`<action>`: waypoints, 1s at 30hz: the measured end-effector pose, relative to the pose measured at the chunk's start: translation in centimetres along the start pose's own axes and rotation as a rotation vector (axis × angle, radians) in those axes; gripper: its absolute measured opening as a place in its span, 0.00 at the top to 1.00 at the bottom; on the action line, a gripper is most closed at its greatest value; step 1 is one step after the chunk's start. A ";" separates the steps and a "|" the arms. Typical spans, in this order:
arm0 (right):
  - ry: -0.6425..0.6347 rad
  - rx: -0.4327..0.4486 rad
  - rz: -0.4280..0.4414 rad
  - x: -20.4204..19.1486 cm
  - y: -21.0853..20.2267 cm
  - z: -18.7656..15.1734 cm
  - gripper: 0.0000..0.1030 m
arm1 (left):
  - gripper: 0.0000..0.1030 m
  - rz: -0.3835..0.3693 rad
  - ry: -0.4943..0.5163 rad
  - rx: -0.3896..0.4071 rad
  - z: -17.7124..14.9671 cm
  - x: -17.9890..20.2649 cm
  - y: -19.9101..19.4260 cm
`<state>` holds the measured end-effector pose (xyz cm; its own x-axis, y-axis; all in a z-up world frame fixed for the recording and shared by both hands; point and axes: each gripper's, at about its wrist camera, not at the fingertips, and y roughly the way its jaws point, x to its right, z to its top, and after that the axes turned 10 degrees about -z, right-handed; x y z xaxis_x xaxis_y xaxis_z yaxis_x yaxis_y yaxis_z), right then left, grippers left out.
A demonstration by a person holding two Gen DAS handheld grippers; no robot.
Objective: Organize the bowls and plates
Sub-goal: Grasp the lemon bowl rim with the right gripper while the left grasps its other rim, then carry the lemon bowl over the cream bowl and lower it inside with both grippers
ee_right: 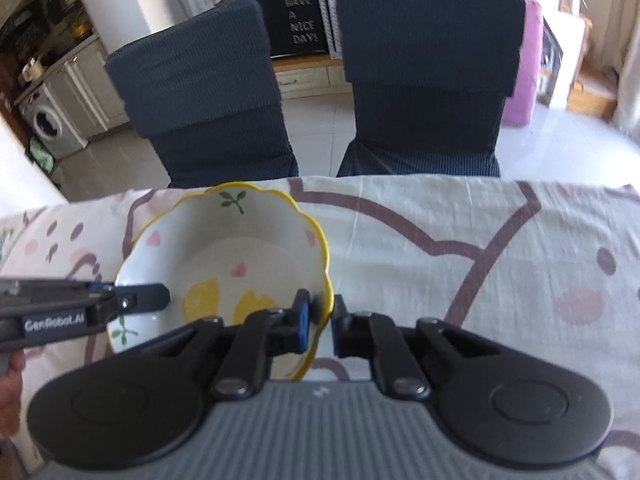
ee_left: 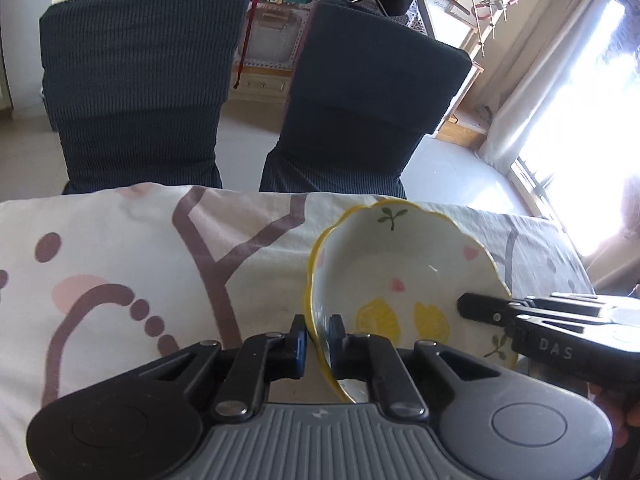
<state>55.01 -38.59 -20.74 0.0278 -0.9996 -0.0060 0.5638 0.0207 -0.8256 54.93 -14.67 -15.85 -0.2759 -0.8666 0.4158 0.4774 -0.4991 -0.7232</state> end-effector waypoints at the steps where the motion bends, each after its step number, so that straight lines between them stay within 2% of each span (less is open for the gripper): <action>1: -0.016 0.010 0.000 -0.3 -0.5 -0.2 0.88 | 0.89 -0.006 -0.009 0.008 -0.1 0.0 -0.5; 3: -0.009 0.024 0.005 -0.3 -1.5 -0.4 0.88 | 0.89 -0.015 -0.016 0.025 -0.1 0.2 -1.6; 7: 0.017 0.061 0.014 -0.3 -4.6 -0.9 0.88 | 0.89 0.001 0.032 0.060 0.1 2.2 -4.9; 15: 0.024 0.155 0.021 -0.9 -15.5 -2.7 0.88 | 0.90 -0.016 0.087 0.135 -1.2 7.0 -14.5; 23: 0.043 0.201 0.034 -3.0 -26.0 -8.1 0.88 | 0.90 -0.010 0.115 0.169 -7.0 10.3 -23.9; 30: 0.048 0.216 0.041 -5.1 -31.8 -15.0 0.88 | 0.90 -0.028 0.111 0.172 -13.6 10.5 -28.3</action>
<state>24.55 -34.41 -2.88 0.0176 -0.9975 -0.0683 0.7270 0.0597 -0.6841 27.16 -9.61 1.45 -0.3766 -0.8516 0.3646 0.6009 -0.5241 -0.6036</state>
